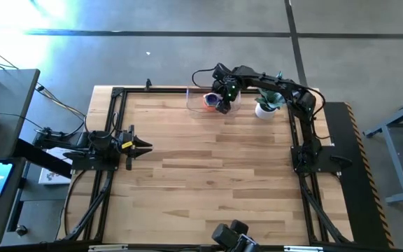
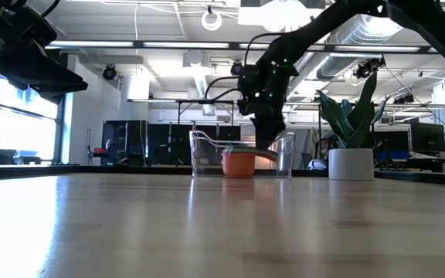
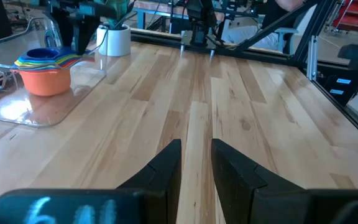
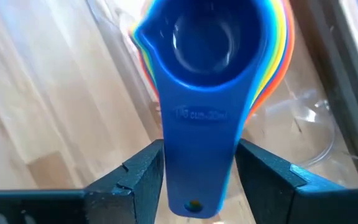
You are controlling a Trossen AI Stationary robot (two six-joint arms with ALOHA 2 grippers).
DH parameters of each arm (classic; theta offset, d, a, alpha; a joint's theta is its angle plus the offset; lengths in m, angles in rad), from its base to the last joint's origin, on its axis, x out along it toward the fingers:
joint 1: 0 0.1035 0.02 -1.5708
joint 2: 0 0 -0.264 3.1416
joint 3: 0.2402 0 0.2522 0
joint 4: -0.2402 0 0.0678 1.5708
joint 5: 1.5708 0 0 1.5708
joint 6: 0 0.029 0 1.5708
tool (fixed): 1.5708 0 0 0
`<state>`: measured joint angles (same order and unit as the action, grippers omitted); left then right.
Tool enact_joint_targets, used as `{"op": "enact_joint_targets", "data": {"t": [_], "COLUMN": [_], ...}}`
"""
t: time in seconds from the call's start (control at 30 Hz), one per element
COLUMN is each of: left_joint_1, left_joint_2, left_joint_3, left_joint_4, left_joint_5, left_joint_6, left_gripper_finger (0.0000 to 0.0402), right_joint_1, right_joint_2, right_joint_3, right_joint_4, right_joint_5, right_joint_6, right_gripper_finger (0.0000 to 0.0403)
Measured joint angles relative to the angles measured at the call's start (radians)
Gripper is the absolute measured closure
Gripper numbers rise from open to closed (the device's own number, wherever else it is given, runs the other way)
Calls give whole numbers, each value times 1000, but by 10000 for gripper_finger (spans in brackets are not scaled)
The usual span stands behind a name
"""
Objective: Nest measuring cups in basket
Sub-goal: Put the stacked measuring cups into the transparent bin, then return to Home Position
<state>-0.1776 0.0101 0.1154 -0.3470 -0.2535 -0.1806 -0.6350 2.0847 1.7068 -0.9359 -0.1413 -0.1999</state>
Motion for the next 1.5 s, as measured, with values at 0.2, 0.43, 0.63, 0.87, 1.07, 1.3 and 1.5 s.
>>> {"op": "enact_joint_targets", "data": {"t": [0.2,0.43,0.63,0.87,1.07,1.3,1.5], "left_joint_1": [0,0,0,0,0,0,0], "left_joint_2": [0,0,0,0,0,0,0], "left_joint_3": [0,0,0,0,0,0,0], "left_joint_4": [0,0,0,0,0,0,0], "left_joint_5": [0,0,0,0,0,0,0], "left_joint_6": [0,0,0,0,0,0,0], "left_gripper_finger": [323,323,323,323,323,323,323], "right_joint_1": [12,69,154,263,327,393,426], "right_joint_2": [-2,-91,-238,-459,-685,-934,-1173], "right_joint_3": [96,139,31,-315,-643,-930,-1168], "right_joint_4": [-46,-57,120,459,737,904,997], "right_joint_5": [-36,-12,-7,31,38,148,197], "right_joint_6": [78,208,283,403,496,535,536], "right_gripper_finger": [214,214,214,214,214,214,214]}}
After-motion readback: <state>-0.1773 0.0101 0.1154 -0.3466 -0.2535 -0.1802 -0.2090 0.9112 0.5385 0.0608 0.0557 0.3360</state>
